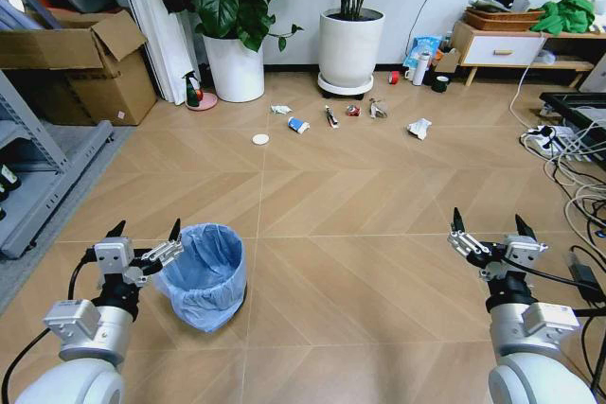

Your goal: Pick up the trash bin and place the garbage on the floor into it.

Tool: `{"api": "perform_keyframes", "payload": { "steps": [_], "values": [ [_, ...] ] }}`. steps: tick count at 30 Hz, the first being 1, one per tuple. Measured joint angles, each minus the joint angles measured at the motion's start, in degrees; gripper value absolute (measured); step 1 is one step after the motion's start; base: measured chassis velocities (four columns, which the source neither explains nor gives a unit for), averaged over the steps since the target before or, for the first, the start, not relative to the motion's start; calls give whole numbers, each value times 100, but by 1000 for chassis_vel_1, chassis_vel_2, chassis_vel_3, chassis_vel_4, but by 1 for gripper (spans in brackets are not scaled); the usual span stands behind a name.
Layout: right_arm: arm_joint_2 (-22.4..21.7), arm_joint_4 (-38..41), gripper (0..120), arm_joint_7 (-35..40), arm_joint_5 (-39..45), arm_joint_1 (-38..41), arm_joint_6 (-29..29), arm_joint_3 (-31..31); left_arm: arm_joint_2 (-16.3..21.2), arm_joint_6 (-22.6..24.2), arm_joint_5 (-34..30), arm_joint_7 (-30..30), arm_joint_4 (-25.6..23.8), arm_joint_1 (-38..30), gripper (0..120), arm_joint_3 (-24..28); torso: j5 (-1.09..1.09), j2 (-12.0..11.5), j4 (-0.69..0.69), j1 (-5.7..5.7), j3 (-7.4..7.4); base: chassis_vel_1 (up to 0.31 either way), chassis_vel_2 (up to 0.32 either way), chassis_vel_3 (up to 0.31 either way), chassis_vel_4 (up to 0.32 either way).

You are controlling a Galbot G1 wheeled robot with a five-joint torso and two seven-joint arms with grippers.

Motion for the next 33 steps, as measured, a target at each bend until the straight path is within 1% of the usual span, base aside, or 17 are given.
{"api": "perform_keyframes", "payload": {
  "steps": [2, 5, 6, 8, 10, 12, 14, 16, 18, 20, 22, 24, 25, 28, 30, 32, 33],
  "values": [
    [-1, 1, 100, 0, -1, -8, 0, 3, 58, 81, -30, -25, 8, -14, 100, 0, 0, 0, 0, 0, 0, 0, 0, 0, 0],
    [-12, 2, 100, 0, -3, -38, 0, 10, 353, 426, -178, -170, 110, -104, 100, 3, 0, 0, -1, 0, 0, 0, 0, 0, 0],
    [-12, 2, 100, 0, -3, -38, 0, 10, 353, 426, -178, -170, 110, -104, 100, 3, 0, 0, -1, 0, 0, 0, 0, 0, 0],
    [-16, 1, 100, 4, -7, -49, 0, 6, 573, 679, -419, -282, 222, -184, 100, 23, 0, 0, -1, 0, 0, 0, 0, 0, 0],
    [-42, -22, 100, 13, -13, -41, -13, -34, 908, 1166, -812, -580, 415, -325, 100, 42, -1, 0, -1, 0, 0, 0, 0, 0, 0],
    [-53, -32, 100, 13, -13, -30, -22, -48, 954, 1233, -864, -630, 447, -346, 100, 41, 0, 0, -1, 0, 0, 0, 0, 0, 0],
    [-123, -80, 100, 15, -12, 28, -57, -111, 1106, 1471, -1124, -904, 589, -447, 100, 38, -1, 0, 0, 0, 0, 0, 0, 0, 0],
    [-142, -94, 100, 15, -9, 41, -65, -124, 1129, 1511, -1173, -948, 614, -471, 100, 39, -1, 0, 0, 0, 0, 0, 0, 0, 0],
    [-179, -136, 100, 12, -5, 49, -74, -140, 1272, 1714, -1450, -1147, 811, -677, 100, 99, 1, 0, 1, 0, 0, 0, 0, 0, 0],
    [-184, -180, 100, 12, 3, 36, -76, -143, 1480, 1911, -1770, -1211, 1204, -1054, 100, 273, 0, 0, -1, 0, 0, 0, 0, 0, 0],
    [-183, -186, 100, 13, 3, 39, -78, -143, 1502, 1930, -1811, -1217, 1253, -1099, 100, 298, 1, 0, -1, 0, 0, 0, 0, 0, 0],
    [-186, -229, 100, 16, 4, 59, -91, -154, 1605, 2002, -2043, -1222, 1564, -1388, 100, 525, -1, 0, -1, 0, 0, 0, 0, 0, 0],
    [-186, -229, 100, 16, 4, 59, -91, -154, 1605, 2002, -2043, -1222, 1564, -1388, 100, 525, -1, 0, -1, 0, 0, 0, 0, 0, 0],
    [-192, -297, 100, 20, -3, 83, -103, -171, 1641, 2067, -2189, -1223, 2057, -1830, 100, 825, -1, 0, 1, 0, 1, 0, 0, 0, 0],
    [-192, -307, 100, 19, -4, 85, -104, -171, 1641, 2069, -2198, -1222, 2116, -1884, 100, 855, 0, 0, 0, 0, 1, 0, 0, 0, 0],
    [-188, -368, 100, 23, -9, 101, -105, -171, 1643, 2072, -2217, -1203, 2594, -2312, 100, 1088, 0, 0, 0, 0, 1, 0, 0, 0, 0],
    [-188, -368, 100, 23, -9, 101, -105, -171, 1643, 2072, -2217, -1203, 2594, -2312, 100, 1088, 0, 0, 0, 0, 1, 0, 0, 0, 0]
  ]
}}
